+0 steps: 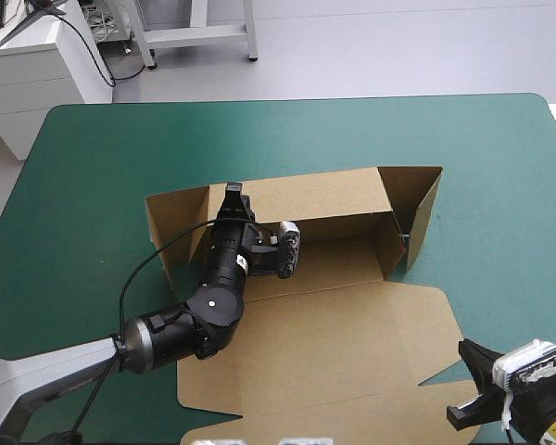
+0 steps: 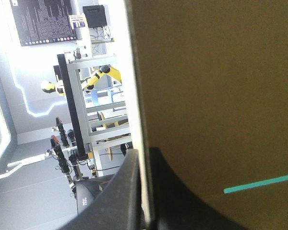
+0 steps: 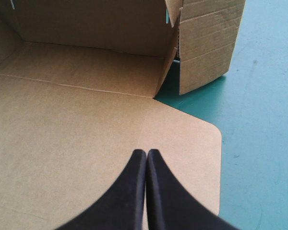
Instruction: Fold the box
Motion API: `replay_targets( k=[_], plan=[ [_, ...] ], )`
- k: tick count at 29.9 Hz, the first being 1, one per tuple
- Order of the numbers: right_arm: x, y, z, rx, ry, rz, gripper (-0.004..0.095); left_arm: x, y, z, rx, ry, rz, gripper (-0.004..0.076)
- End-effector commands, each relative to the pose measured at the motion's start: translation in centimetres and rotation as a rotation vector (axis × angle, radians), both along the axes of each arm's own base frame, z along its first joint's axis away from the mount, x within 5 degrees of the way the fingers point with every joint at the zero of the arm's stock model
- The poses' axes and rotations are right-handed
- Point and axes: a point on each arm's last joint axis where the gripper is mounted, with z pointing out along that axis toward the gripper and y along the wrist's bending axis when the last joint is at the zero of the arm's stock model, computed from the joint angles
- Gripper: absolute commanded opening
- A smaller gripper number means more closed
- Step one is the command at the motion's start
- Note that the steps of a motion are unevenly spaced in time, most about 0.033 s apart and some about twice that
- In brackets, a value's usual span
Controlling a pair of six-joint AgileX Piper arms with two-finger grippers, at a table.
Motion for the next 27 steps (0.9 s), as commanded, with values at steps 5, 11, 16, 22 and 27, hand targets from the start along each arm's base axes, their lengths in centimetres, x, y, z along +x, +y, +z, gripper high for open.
replay_targets(
  k=[5,11,16,22,27],
  plan=[
    [0.3,0.1,1.4,0.033,-0.083,-0.009,-0.0019,-0.8,-0.4,0.8,-0.041,-0.001,-0.045,-0.0008],
    [0.3,0.1,1.4,0.033,-0.083,-0.009,-0.0019,-1.9,-1.5,0.9,-0.045,-0.005,-0.102,-0.0008],
    [0.3,0.1,1.4,0.033,-0.083,-0.009,-0.0016,-1.9,-1.4,1.0,-0.042,-0.011,-0.1,-0.0008],
    [0.4,-0.1,1.4,0.004,-0.093,-0.017,0.009,-1.9,-1.4,1.0,-0.079,-0.005,-0.087,-0.0008],
    [1.0,-0.7,1.5,-0.008,-0.083,-0.111,0.052,-2.0,-1.5,1.0,-0.132,0.0,-0.075,-0.0008]
  ],
)
